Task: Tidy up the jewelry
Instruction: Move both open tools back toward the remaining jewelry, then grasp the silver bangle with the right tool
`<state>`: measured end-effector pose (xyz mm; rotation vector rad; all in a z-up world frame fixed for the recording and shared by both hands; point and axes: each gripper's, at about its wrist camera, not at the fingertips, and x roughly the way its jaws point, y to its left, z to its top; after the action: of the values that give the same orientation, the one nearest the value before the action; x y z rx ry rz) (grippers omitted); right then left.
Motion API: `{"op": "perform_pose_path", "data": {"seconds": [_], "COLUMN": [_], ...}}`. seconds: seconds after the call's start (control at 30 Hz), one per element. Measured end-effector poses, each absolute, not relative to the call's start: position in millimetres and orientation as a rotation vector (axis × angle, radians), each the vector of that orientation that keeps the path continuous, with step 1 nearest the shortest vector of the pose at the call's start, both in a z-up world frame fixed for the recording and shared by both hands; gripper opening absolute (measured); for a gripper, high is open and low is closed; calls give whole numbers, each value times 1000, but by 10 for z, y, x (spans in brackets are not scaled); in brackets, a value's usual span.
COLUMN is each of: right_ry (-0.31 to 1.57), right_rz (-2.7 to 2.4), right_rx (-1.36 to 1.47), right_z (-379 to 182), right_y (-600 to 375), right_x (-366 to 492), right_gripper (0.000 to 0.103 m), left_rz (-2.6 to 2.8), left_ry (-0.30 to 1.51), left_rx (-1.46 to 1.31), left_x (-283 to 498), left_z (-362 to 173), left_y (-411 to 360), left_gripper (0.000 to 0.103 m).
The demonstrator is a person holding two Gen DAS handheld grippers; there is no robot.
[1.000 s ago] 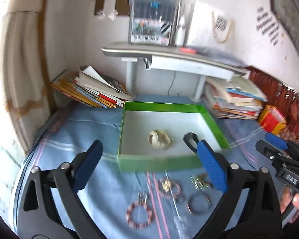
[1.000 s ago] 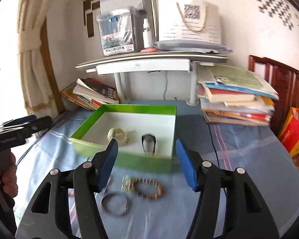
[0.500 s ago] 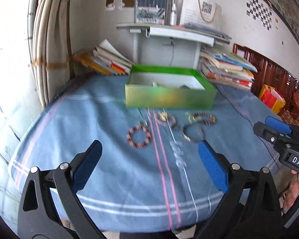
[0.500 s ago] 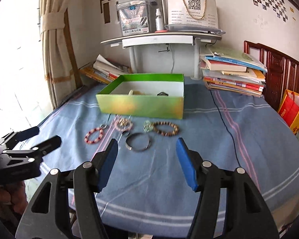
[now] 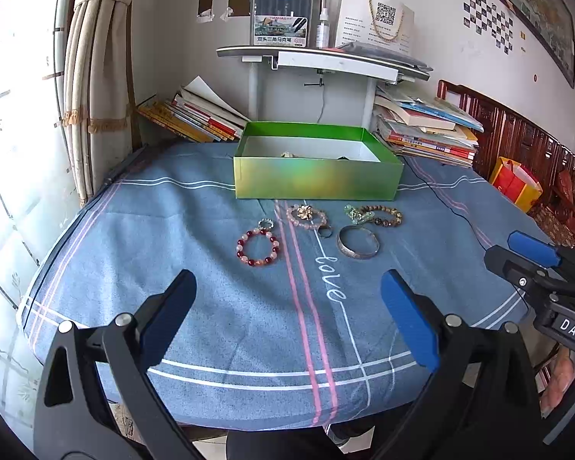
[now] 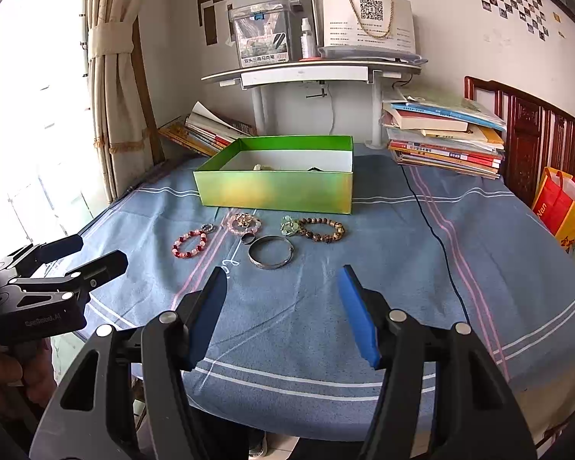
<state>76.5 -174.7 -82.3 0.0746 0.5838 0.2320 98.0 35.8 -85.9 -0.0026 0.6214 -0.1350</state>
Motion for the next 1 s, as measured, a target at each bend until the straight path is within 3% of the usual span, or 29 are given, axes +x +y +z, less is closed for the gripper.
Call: {"op": "perform_pose_path", "data": {"seconds": [0.57,1.0], "right_ry": [638,874], "right_rz": [237,281], "right_rx": [79,12], "right_z": [-997,-1555], "right_y": [-1758,-1364], "right_x": [994,2015], "right_gripper": [60,67], "left_rz": [-145,-132], "left_ry": [652,702], "left_rx": [-1,-34], "left_x": [1135,1461], "left_z": [-939,-1100], "left_y": [305,446], "left_gripper": [96,96]}}
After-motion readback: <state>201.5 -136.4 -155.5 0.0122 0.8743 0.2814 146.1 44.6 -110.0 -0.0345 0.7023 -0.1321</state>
